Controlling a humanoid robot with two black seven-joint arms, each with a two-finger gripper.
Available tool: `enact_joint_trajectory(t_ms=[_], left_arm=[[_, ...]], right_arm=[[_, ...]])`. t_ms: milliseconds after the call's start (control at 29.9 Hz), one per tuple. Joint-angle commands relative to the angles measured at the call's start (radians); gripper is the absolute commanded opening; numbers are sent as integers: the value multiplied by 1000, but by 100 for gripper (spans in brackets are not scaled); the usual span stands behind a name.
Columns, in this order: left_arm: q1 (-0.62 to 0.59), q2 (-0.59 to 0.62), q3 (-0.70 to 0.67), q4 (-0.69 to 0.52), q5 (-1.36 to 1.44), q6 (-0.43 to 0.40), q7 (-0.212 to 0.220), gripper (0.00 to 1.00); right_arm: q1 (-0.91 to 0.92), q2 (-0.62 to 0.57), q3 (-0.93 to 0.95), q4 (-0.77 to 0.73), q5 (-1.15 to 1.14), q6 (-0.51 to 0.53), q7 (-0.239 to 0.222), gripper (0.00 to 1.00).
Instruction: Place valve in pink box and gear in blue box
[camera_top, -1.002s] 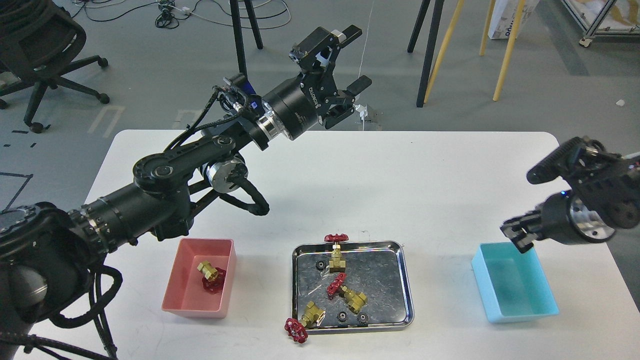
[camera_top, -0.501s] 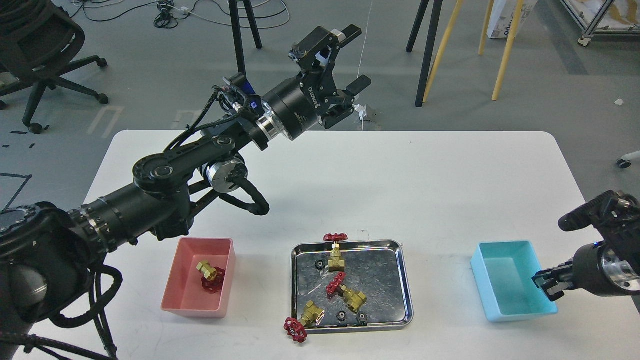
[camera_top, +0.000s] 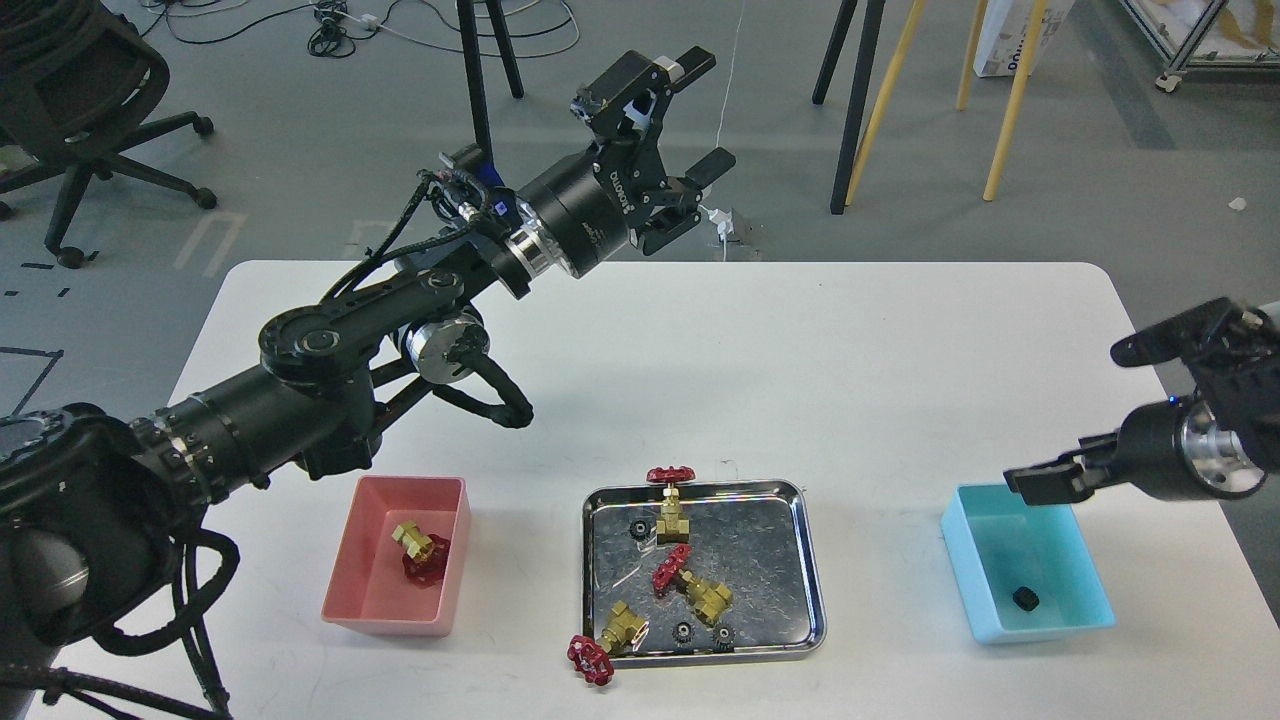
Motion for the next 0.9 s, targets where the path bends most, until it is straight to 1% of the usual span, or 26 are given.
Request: enact_joint_trajectory(t_ms=[0, 100, 167, 234, 301, 368, 434, 568, 702, 869], left_arm=[[-5, 56, -9, 7, 0, -46, 0, 99], [-11, 130, -96, 9, -12, -143, 0, 99], [-18, 177, -148, 9, -34, -143, 0, 99], [-21, 231, -164, 11, -72, -143, 0, 99], [-20, 294, -165, 12, -116, -143, 0, 99], [-15, 331, -167, 29, -149, -143, 0, 99], [-5, 332, -170, 66, -160, -143, 0, 99], [40, 323, -179, 89, -196, -143, 0, 99], [74, 293, -230, 89, -206, -143, 0, 99], [81, 288, -240, 93, -207, -143, 0, 99]], right_arm=[[1, 50, 180, -126, 341, 0, 5, 100], [-7, 131, 327, -280, 756, -19, 5, 100], [-12, 204, 406, -405, 1029, -15, 6, 100], [-15, 256, 481, -506, 1238, -2, 11, 100], [-27, 316, 545, -600, 1416, 0, 31, 100], [-58, 383, 588, -684, 1552, 0, 39, 100], [-104, 455, 630, -776, 1626, 0, 39, 100], [-200, 601, 708, -937, 1639, 0, 32, 100], [-222, 664, 739, -988, 1639, 0, 28, 100], [-219, 676, 746, -988, 1639, 0, 26, 100]])
